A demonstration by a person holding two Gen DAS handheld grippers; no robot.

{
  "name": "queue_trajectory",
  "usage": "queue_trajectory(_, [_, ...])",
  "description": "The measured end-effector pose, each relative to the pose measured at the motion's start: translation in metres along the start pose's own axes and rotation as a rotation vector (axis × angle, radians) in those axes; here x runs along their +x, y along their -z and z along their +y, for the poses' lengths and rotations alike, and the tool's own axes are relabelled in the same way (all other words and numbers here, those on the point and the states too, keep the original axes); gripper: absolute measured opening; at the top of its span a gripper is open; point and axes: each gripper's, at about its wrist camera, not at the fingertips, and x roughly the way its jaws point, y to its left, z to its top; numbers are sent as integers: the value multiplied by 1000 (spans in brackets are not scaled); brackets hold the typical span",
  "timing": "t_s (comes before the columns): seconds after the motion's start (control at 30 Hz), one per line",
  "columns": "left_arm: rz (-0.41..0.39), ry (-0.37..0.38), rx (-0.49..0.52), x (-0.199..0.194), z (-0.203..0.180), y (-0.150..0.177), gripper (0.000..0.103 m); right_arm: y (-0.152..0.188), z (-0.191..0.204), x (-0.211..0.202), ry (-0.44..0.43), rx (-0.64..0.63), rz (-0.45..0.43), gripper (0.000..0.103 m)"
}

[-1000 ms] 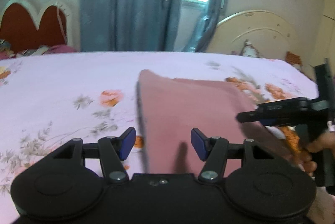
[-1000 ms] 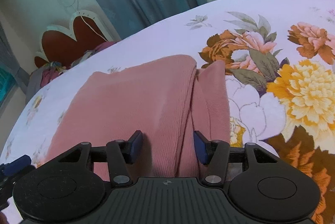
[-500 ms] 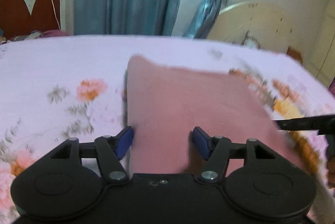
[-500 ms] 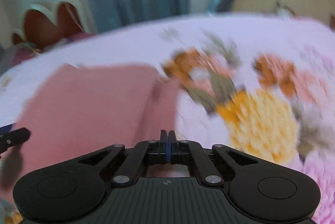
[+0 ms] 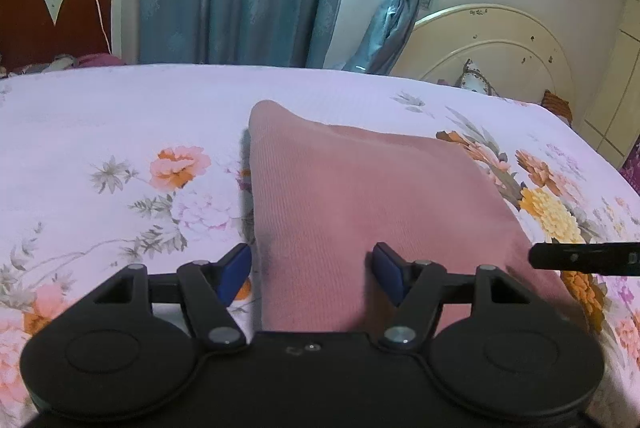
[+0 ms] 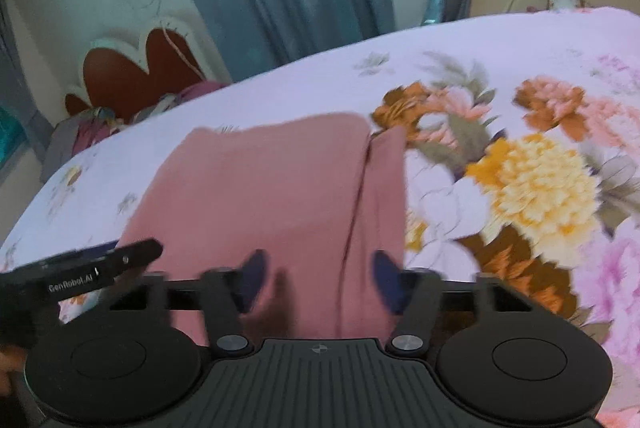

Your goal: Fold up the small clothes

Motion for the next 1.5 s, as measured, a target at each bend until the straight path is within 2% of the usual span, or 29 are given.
queue_trajectory(0.17, [-1, -3, 2, -3, 2, 1, 71, -5, -7, 28, 20, 16, 39, 51])
queue_trajectory(0.33, [3, -4, 0, -1, 5, 2, 74, 0, -14, 27, 21, 51, 57, 51])
queue_trajectory(0.37, [3, -4, -3, -1, 5, 2, 74, 0, -12, 28, 19, 52, 68, 48])
queue_trajectory(0.4, [6, -3, -7, 0, 6, 2, 74, 0, -10, 31, 5, 48, 88, 25])
queue_trajectory(0.43, [10, -2, -10, 2, 6, 2, 74, 1, -7, 33, -13, 46, 101, 18])
queue_trajectory(0.57, [11, -6, -13, 5, 4, 2, 74, -1, 1, 33, 20, -21, 85, 11])
queue_trajectory(0.7, [12, 19, -8, 0, -1, -2, 71, -6, 1, 4, 67, -79, 22, 8])
queue_trajectory(0.77, [18, 33, -9, -1, -5, 0, 75, -4, -8, 0, 65, -65, 67, 8])
queue_trajectory(0.83, [51, 21, -16, 9, -5, 8, 79, 9, -15, 16, 85, -70, 126, 8])
queue_trajectory(0.97, [53, 17, -28, 7, -2, 7, 82, 4, -12, 9, 82, -64, 99, 10])
queue_trajectory(1.03, [49, 24, -17, 3, -1, 2, 80, -2, -15, 1, 66, -36, 76, 22])
queue_trajectory(1.1, [45, 31, -26, 1, 2, -4, 79, -13, -16, 0, 56, -7, 34, 45])
queue_trajectory(1.13, [39, 35, -37, -1, 3, -8, 79, -21, -18, 3, 57, 6, 18, 48])
queue_trajectory(1.27, [9, 29, -80, 1, 9, -26, 79, -46, -24, 29, 65, 46, 4, 48])
queue_trajectory(1.43, [19, -5, -123, 29, 24, -43, 74, -62, -34, 69, 87, 97, 32, 47])
queue_trajectory(1.47, [21, -1, -141, 35, 27, -46, 74, -63, -35, 74, 89, 106, 36, 45])
queue_trajectory(1.5, [21, 0, -152, 40, 29, -48, 73, -65, -35, 78, 84, 109, 35, 25])
